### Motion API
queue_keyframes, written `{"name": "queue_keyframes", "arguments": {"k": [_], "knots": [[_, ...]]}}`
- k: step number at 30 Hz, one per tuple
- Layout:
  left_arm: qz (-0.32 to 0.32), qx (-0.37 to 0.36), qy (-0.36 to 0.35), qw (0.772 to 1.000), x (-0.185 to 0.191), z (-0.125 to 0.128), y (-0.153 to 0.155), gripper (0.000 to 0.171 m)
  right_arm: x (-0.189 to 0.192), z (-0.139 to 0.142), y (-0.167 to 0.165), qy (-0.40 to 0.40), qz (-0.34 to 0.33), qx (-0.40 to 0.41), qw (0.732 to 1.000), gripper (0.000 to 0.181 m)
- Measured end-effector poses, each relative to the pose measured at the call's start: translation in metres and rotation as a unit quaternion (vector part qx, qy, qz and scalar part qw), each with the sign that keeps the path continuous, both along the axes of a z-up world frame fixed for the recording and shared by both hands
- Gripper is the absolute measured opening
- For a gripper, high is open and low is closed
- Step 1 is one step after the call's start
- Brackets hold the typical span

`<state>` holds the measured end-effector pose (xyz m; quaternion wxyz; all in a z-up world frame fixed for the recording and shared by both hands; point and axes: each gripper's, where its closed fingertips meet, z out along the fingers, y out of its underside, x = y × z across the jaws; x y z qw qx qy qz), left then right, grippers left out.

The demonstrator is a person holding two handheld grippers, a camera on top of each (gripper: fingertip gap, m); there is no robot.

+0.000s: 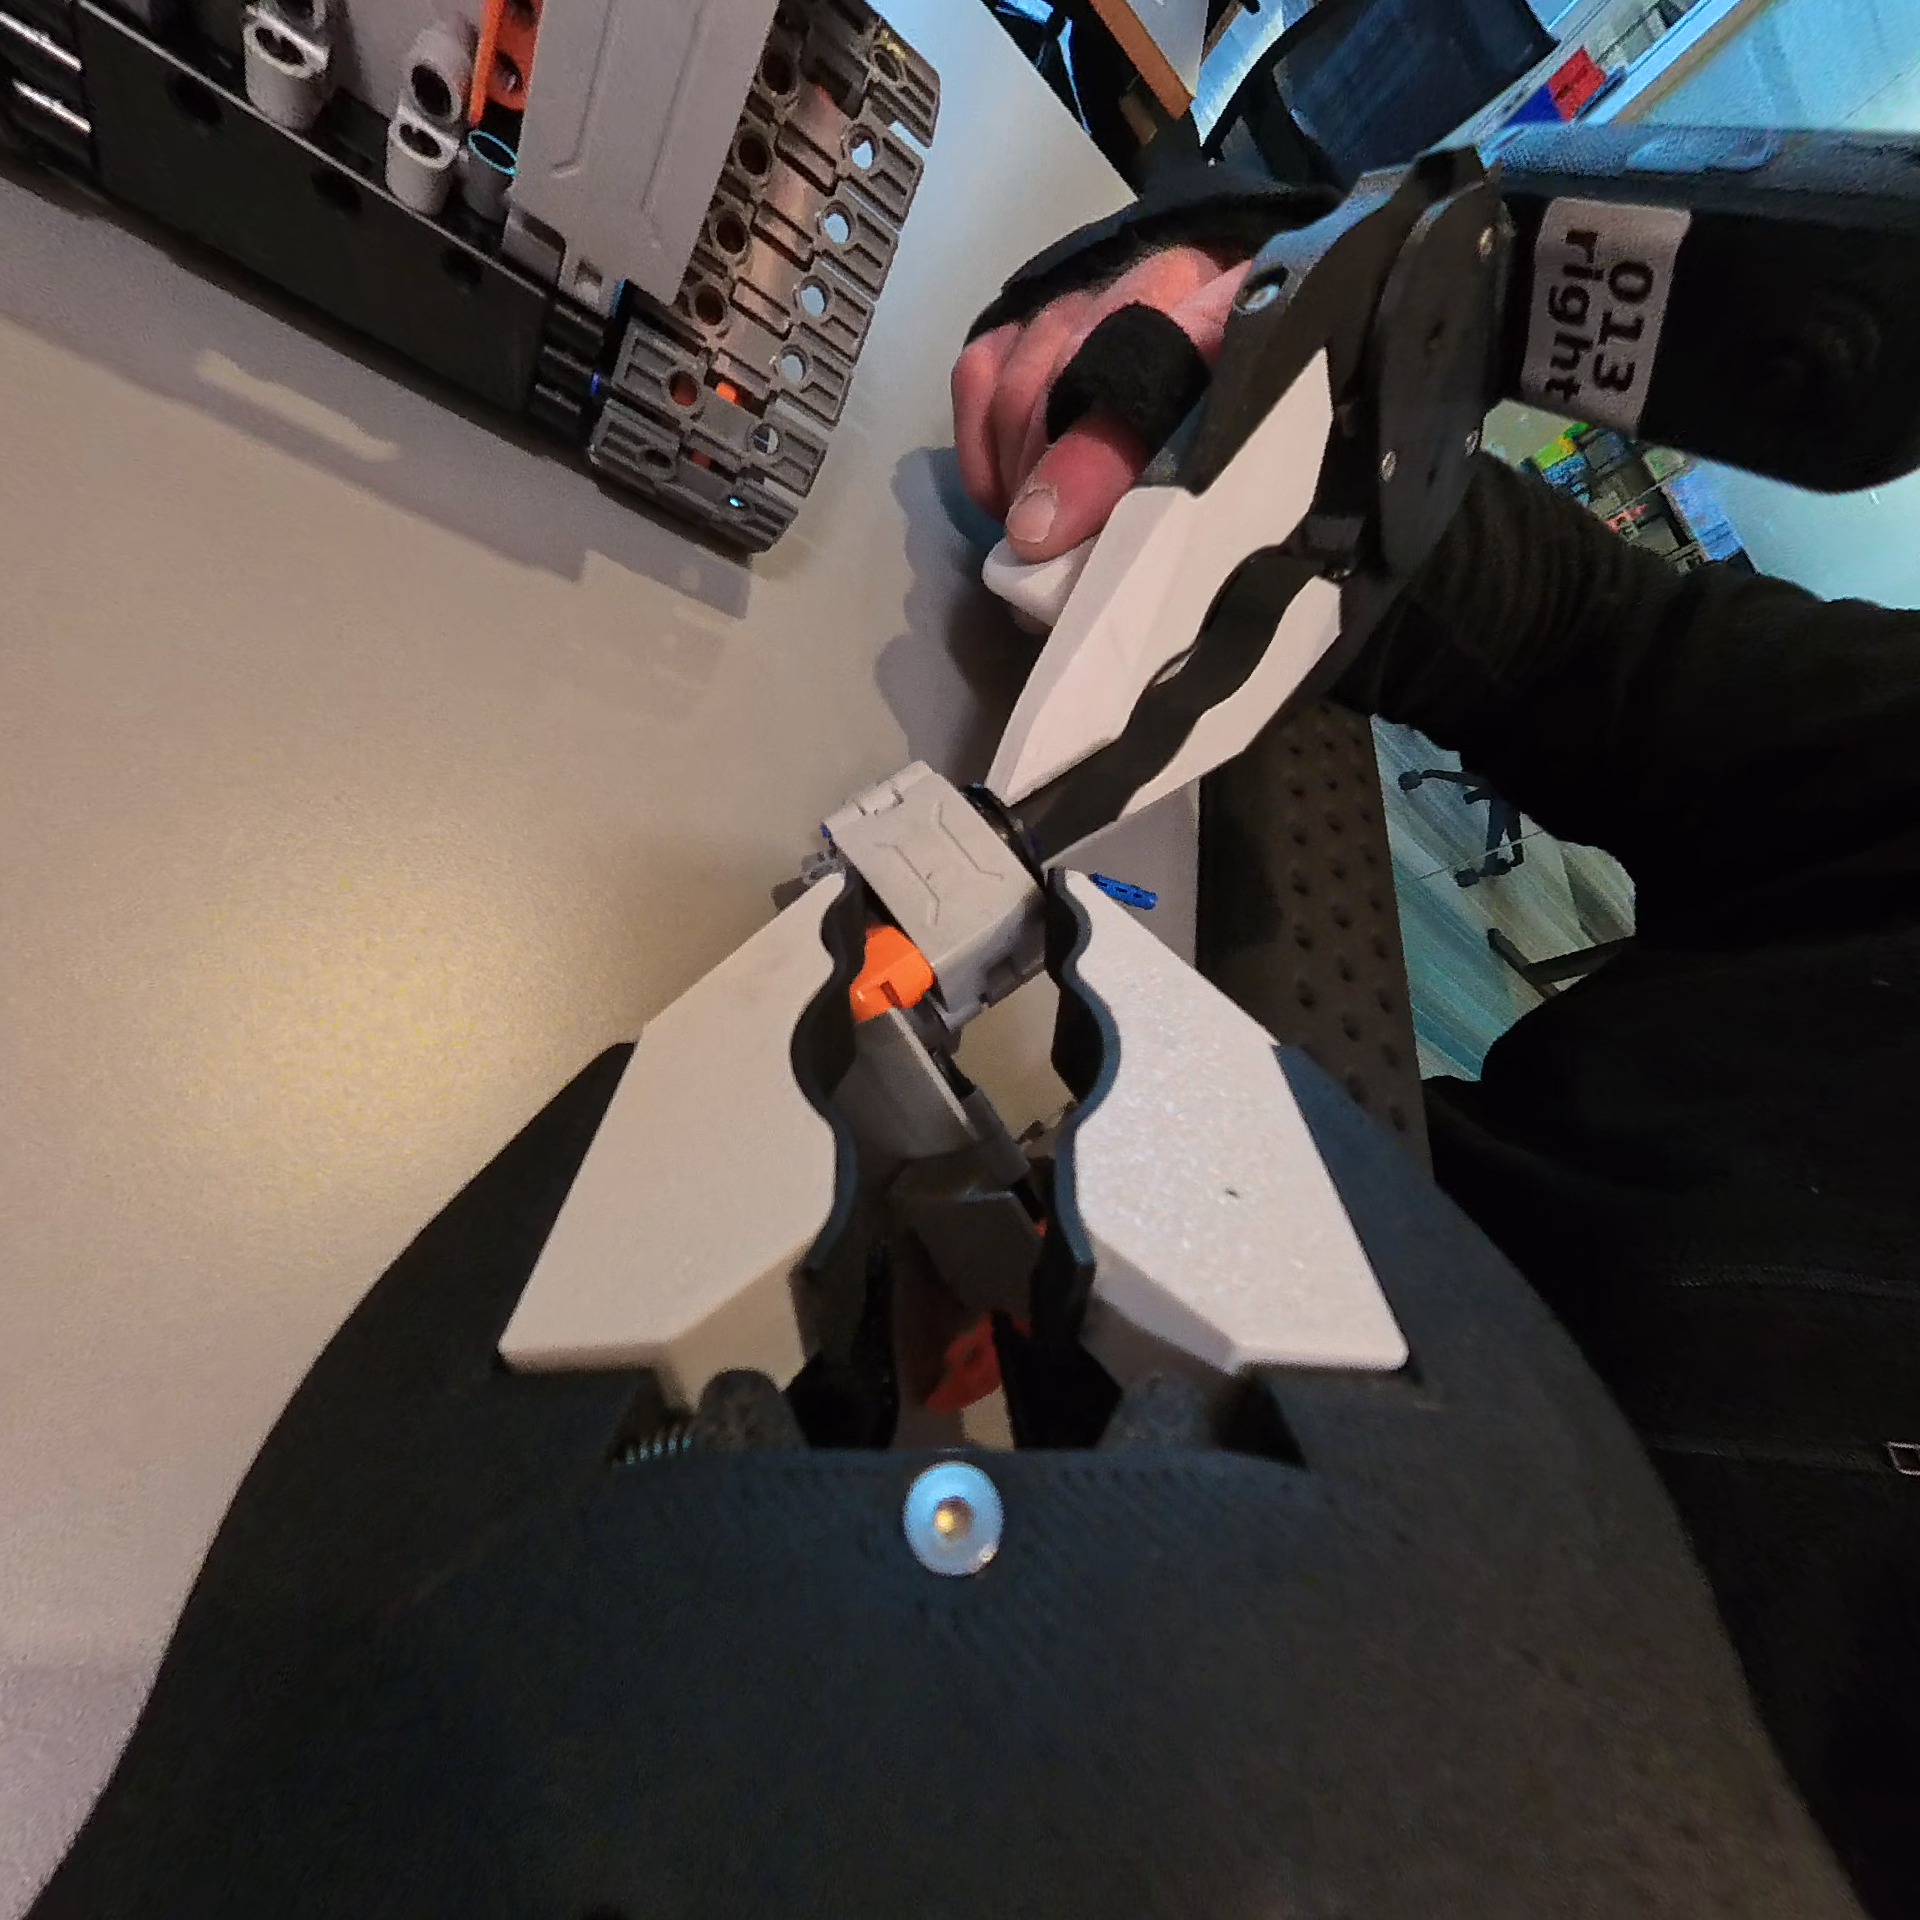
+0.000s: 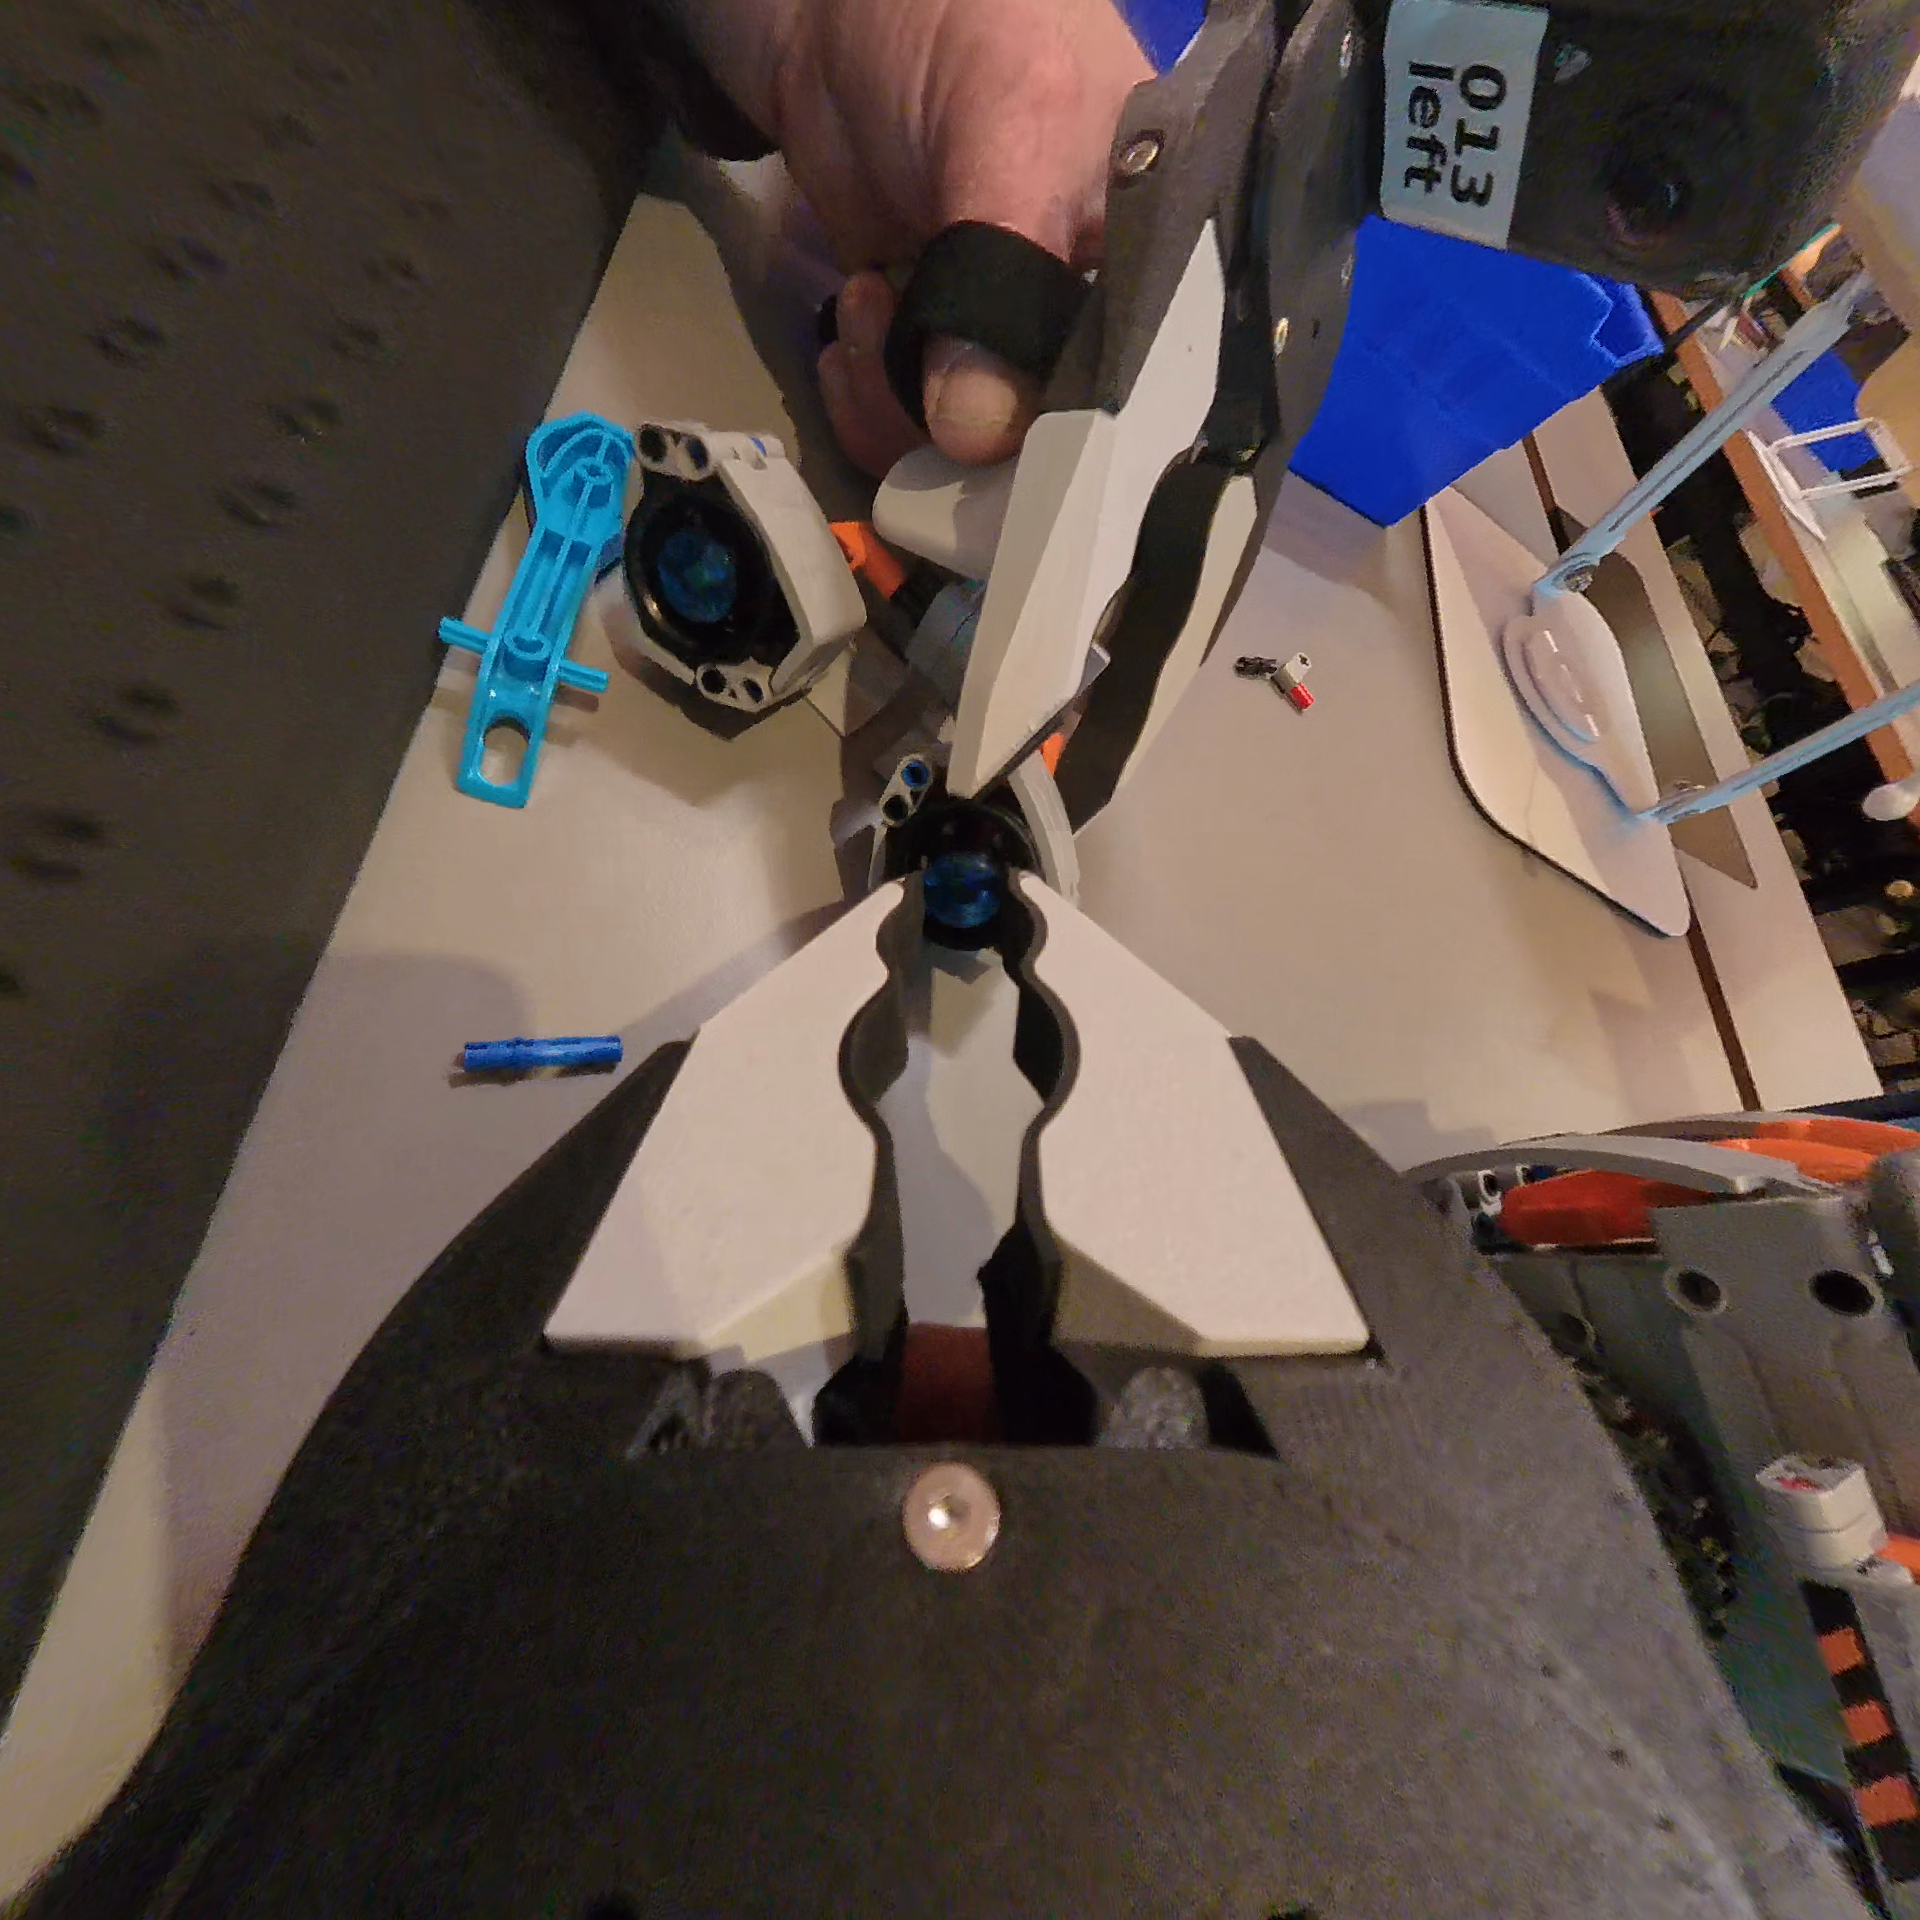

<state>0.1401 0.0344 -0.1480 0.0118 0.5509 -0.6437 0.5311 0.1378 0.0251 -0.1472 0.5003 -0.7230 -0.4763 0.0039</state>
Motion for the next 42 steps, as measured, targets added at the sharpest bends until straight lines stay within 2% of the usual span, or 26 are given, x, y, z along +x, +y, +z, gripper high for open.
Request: {"name": "queue_keyframes", "arguments": {"k": [17, 29, 42], "knots": [[0.016, 0.008, -0.003, 1.000, 0.0015, -0.0009, 0.0029, 0.032, -0.0070, -0.0010, 0.0049, -0.180, -0.034, 0.091, 0.979, 0.012], [0.014, 0.007, -0.003, 1.000, 0.0011, -0.0007, 0.0030, 0.033, -0.0045, 0.0000, 0.0029, -0.075, -0.032, 0.043, 0.996, 0.012], [0.014, 0.007, -0.003, 1.000, 0.0009, -0.0006, 0.0035, 0.033, -0.0007, -0.0017, 0.0022, -0.027, -0.033, 0.016, 0.999, 0.011]]}}
